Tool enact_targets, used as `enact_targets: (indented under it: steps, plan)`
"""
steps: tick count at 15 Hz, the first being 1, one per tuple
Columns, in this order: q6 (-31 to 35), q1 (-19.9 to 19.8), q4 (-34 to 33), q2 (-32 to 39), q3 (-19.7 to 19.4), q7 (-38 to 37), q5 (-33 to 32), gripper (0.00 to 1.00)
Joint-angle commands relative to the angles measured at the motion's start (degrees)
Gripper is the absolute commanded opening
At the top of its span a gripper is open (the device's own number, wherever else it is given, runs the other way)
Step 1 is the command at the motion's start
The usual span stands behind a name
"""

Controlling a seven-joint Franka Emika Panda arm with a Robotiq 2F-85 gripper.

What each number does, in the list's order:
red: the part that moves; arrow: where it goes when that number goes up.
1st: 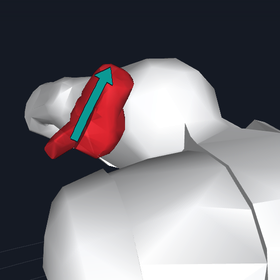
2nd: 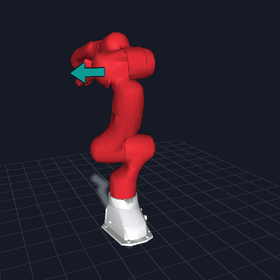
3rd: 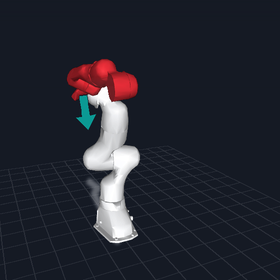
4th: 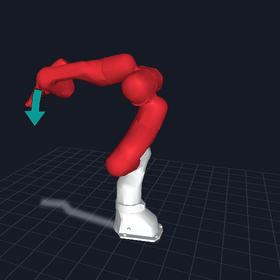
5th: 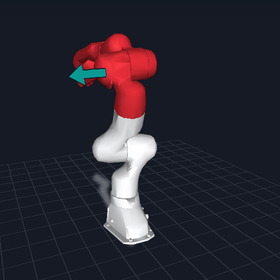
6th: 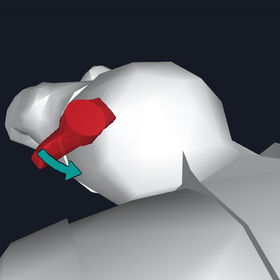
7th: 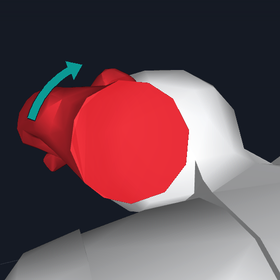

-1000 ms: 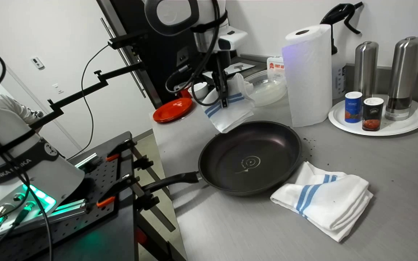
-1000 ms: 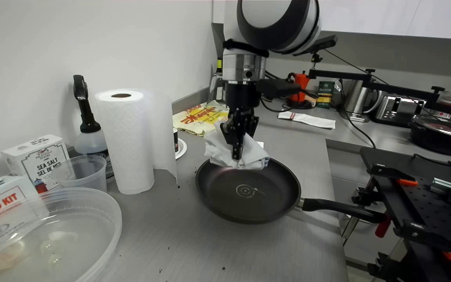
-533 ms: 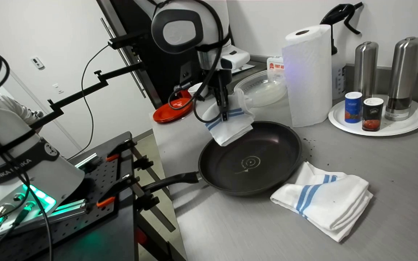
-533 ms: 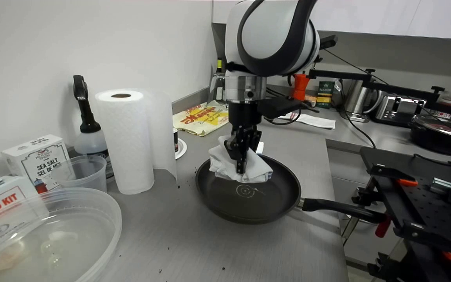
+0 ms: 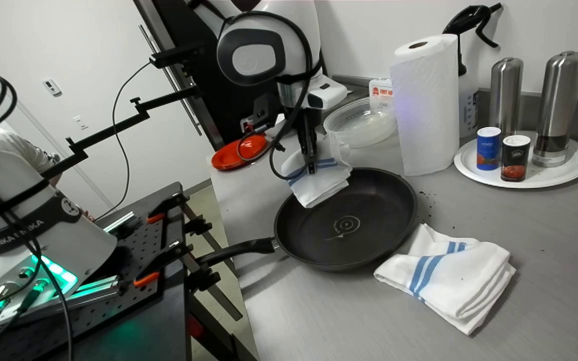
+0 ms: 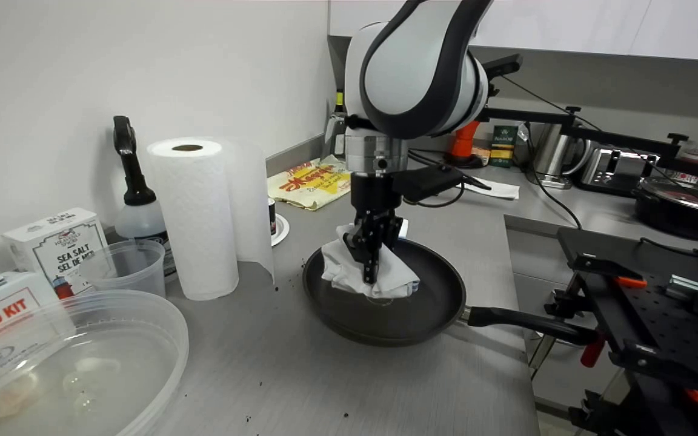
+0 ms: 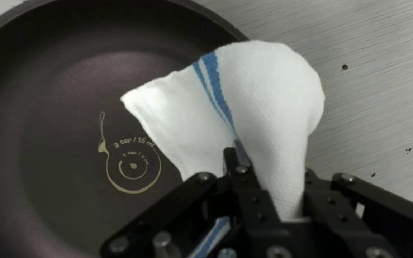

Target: Pick up the kitchen towel and clean the pan

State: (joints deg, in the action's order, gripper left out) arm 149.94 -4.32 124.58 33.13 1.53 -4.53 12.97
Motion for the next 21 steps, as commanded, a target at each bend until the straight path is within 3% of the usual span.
enact_targets:
  steps: [1,21]
  plan:
    - [1.5,-0.2,-1.9,2.6,0.5,-0.5,1.3,0.04]
    - [3.2,-0.1,-5.8,10.6,0.2,-1.9,0.7,0.04]
